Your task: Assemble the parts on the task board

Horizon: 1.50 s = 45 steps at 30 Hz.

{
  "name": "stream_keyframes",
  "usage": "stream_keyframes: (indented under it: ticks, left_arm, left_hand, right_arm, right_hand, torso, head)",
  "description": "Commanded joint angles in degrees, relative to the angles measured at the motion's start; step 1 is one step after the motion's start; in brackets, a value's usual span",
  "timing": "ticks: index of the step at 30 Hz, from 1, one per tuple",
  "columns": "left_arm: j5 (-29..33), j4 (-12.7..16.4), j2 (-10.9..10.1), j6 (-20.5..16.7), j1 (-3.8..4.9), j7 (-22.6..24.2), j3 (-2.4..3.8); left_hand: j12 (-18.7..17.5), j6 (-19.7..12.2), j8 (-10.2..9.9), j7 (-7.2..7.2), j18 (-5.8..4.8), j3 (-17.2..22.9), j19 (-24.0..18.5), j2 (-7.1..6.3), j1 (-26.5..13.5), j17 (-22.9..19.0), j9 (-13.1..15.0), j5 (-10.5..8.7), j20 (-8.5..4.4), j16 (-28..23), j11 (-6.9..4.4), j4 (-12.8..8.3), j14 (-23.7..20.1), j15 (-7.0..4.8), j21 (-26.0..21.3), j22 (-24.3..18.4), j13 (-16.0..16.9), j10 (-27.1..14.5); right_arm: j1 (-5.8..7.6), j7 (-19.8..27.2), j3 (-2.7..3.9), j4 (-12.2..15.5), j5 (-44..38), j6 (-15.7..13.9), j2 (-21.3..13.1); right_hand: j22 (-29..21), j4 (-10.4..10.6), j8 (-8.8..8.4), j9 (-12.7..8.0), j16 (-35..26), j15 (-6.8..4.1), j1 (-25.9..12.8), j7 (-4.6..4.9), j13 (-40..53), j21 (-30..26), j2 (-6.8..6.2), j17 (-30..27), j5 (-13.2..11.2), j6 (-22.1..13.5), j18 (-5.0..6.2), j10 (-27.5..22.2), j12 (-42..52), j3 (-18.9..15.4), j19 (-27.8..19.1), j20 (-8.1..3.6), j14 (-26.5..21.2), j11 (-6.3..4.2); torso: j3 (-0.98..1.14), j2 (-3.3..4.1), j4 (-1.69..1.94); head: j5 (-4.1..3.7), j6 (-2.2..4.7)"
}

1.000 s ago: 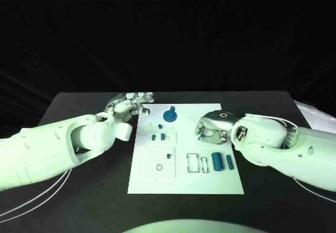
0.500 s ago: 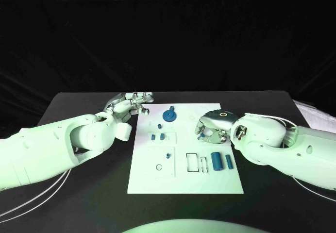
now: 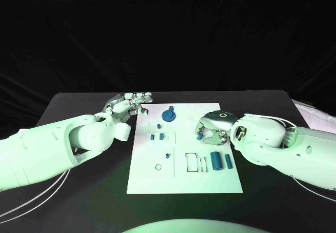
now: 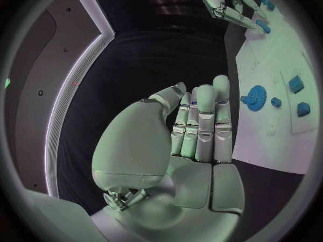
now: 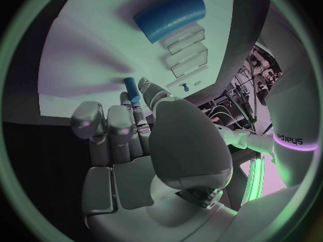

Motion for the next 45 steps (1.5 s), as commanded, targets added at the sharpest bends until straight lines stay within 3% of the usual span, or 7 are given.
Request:
stream_keyframes:
  ticks: [1, 11, 16, 26, 35, 41, 45]
  left_arm:
    - [-0.04, 0.04, 0.05, 1.11, 0.00, 0.14, 0.05]
    - [-0.04, 0.04, 0.08, 1.13, -0.01, 0.14, 0.05]
    - [-0.04, 0.05, 0.09, 1.13, -0.01, 0.12, 0.05]
    - [-0.04, 0.13, 0.22, 1.23, -0.01, -0.01, 0.05]
    - [-0.04, 0.06, 0.24, 1.13, -0.01, -0.03, 0.05]
    - [-0.04, 0.01, 0.54, 1.21, -0.01, -0.02, 0.05]
    - [-0.04, -0.01, 0.75, 1.32, -0.01, -0.05, 0.05]
  left_hand:
    - [0.14, -0.54, 0.31, 0.02, 0.16, -0.44, 0.45, -0.04, 0.38, -0.05, -0.06, 0.10, 0.11, -0.24, 0.10, -0.04, -0.26, 0.09, -0.33, -0.05, 0.05, -0.35]
    - [0.14, -0.54, 0.31, 0.02, 0.16, -0.44, 0.45, -0.04, 0.38, -0.05, -0.06, 0.10, 0.11, -0.24, 0.10, -0.04, -0.26, 0.09, -0.33, -0.05, 0.05, -0.35]
    - [0.14, -0.54, 0.31, 0.02, 0.16, -0.44, 0.45, -0.04, 0.38, -0.05, -0.06, 0.10, 0.11, -0.24, 0.10, -0.04, -0.26, 0.09, -0.33, -0.05, 0.05, -0.35]
    - [0.20, -0.62, 0.34, 0.04, 0.15, -0.53, 0.46, 0.09, 0.41, -0.15, -0.07, 0.12, 0.13, -0.27, 0.13, -0.03, -0.34, 0.13, -0.44, -0.12, 0.03, -0.49]
    - [0.20, -0.62, 0.34, 0.04, 0.15, -0.53, 0.46, 0.09, 0.41, -0.15, -0.07, 0.12, 0.13, -0.27, 0.13, -0.03, -0.34, 0.13, -0.44, -0.12, 0.03, -0.49]
    - [0.20, -0.62, 0.34, 0.04, 0.15, -0.53, 0.46, 0.09, 0.41, -0.15, -0.07, 0.12, 0.13, -0.27, 0.13, -0.03, -0.34, 0.13, -0.44, -0.12, 0.03, -0.49]
    - [0.20, -0.62, 0.34, 0.04, 0.15, -0.53, 0.46, 0.09, 0.41, -0.15, -0.07, 0.12, 0.13, -0.27, 0.13, -0.03, -0.34, 0.13, -0.44, -0.12, 0.03, -0.49]
  right_arm:
    - [-0.03, -0.03, 0.00, 0.03, -0.54, 0.63, 0.04]
    - [-0.05, -0.15, 0.00, -0.14, -0.45, -1.11, 0.32]
    - [-0.06, -0.43, 0.01, -0.38, -1.28, -2.04, 0.48]
    - [0.30, 0.20, 0.13, 1.08, 0.52, -4.66, -0.55]
    - [2.40, -0.16, 0.70, 7.86, 6.21, -5.61, -3.84]
    - [2.71, 0.56, 0.75, 10.66, 7.39, -5.80, -1.33]
    - [1.69, 1.39, 0.66, 10.79, 6.84, -5.89, 1.79]
  right_hand:
    - [0.13, -0.07, 0.30, 0.09, -0.01, 0.39, 0.48, 0.06, 0.11, -0.28, 0.19, 0.11, 0.27, 0.48, 0.66, 0.52, 0.37, 0.13, 0.11, 0.25, 0.04, -0.11]
    - [3.52, -0.65, 1.22, 0.53, 2.06, -0.88, 2.71, -0.62, 0.47, 1.85, 3.85, 2.59, -3.25, 3.32, 0.06, 8.15, 3.13, 4.41, 2.09, -0.69, 0.81, -1.74]
    - [4.45, -1.84, 1.47, 0.67, 2.50, -1.31, 3.81, -0.86, 0.55, 2.49, 4.52, 3.07, -3.48, 4.28, -0.12, 10.31, 3.38, 6.23, 2.55, -1.19, 0.92, -2.24]
    - [5.09, -3.65, 0.85, 0.49, 2.76, -1.06, 3.84, -0.43, 0.14, 3.04, 3.35, 3.28, -3.47, 4.11, -0.25, 10.07, 1.69, 8.69, 2.64, -1.20, 0.88, -1.84]
    - [5.28, -3.70, 0.77, 0.46, 2.81, -1.00, 3.46, -0.38, 0.11, 3.17, 3.04, 3.32, -3.45, 4.11, -0.28, 9.97, 1.41, 8.77, 2.70, -1.13, 0.88, -1.76]
    - [5.27, -3.78, 0.75, 0.46, 2.84, -0.99, 3.46, -0.38, 0.11, 3.18, 2.98, 3.35, -3.42, 4.11, -0.28, 9.98, 1.36, 8.83, 2.69, -1.12, 0.89, -1.76]
    - [5.28, -3.81, 0.74, 0.46, 2.79, -0.99, 3.46, -0.38, 0.11, 3.19, 2.97, 3.27, -3.41, 4.11, -0.28, 9.98, 1.34, 8.87, 2.69, -1.11, 0.88, -1.76]
  torso:
    - [0.00, -0.01, 0.04]
    - [-0.01, 0.02, 0.05]
    - [-0.01, -0.01, 0.05]
    - [-0.06, -0.08, 0.12]
    - [0.00, -0.03, -0.04]
    - [0.03, -0.02, 0.01]
    - [-0.05, -0.01, 0.21]
  head:
    - [-0.01, -0.02]
    - [-0.29, -0.10]
    - [-0.34, -0.14]
    - [-0.32, 0.10]
    - [0.06, 0.09]
    - [0.34, 0.05]
    - [0.75, -0.27]
